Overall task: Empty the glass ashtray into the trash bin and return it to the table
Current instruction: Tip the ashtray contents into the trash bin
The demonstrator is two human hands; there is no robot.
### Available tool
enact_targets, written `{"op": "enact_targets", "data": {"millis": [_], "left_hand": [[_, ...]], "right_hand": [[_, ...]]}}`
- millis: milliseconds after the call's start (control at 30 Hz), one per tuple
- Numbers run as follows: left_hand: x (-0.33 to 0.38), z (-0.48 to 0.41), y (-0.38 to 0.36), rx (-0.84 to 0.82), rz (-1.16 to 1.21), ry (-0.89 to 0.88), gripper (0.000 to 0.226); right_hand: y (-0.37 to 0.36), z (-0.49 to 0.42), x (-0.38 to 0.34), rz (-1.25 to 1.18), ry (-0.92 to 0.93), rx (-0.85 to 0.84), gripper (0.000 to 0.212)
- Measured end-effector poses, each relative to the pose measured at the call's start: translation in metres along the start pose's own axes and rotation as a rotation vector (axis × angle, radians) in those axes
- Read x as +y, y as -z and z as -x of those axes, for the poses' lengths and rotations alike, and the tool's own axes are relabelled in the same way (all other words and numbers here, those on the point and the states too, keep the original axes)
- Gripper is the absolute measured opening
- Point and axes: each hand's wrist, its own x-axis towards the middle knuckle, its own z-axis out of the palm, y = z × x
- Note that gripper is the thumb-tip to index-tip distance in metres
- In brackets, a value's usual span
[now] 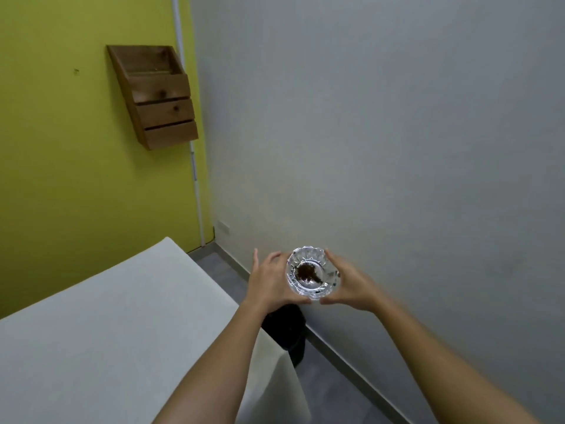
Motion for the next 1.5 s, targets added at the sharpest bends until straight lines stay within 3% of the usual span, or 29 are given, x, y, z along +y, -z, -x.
{"op": "enact_targets", "data": {"millis": [133, 233, 400, 500, 600, 900, 1067, 1200, 1333, 1400, 1500], "left_hand": [[-0.008, -0.044, -0.016, -0.002, 0.027, 0.042, 0.113], [-0.016, -0.075, -0.027, -0.018, 0.031, 0.091, 0.116], [-0.020, -0.102, -0.051, -0.003, 0.071, 0.165, 0.113], [-0.020, -0.110, -0.065, 0.021, 0.122, 0.248, 0.112], [-0.019, -0.120, -0.082, 0.020, 0.142, 0.304, 0.112], [-0.015, -0.136, -0.157, 0.066, 0.154, 0.418, 0.112], [-0.039, -0.141, -0.223, 0.011, 0.187, 0.443, 0.113], [-0.091, -0.148, -0.296, -0.101, 0.202, 0.486, 0.118], [-0.134, -0.128, -0.395, -0.240, 0.204, 0.810, 0.125], [-0.150, -0.113, -0.446, -0.288, 0.165, 0.961, 0.113], [-0.174, -0.100, -0.507, -0.243, -0.005, 1.052, 0.086]], "right_hand": [[0.014, -0.048, 0.019, -0.194, -0.086, -0.096, 0.114], [0.020, -0.084, 0.034, -0.454, -0.140, -0.134, 0.092], [0.003, -0.129, 0.067, -0.715, -0.259, 0.009, 0.066], [-0.006, -0.150, 0.079, -0.882, -0.351, -0.010, 0.050], [-0.012, -0.171, 0.095, -0.920, -0.385, -0.088, 0.041], [-0.029, -0.207, 0.152, -0.842, -0.349, -0.368, 0.041], [-0.089, -0.227, 0.188, -0.906, -0.358, -0.367, 0.043], [-0.160, -0.250, 0.229, -0.900, -0.341, -0.365, 0.033], [-0.245, -0.272, 0.270, -0.936, -0.340, -0.313, 0.029], [-0.285, -0.280, 0.291, -0.932, -0.334, -0.256, 0.029], [-0.334, -0.295, 0.324, -0.884, -0.302, -0.195, 0.031]]}}
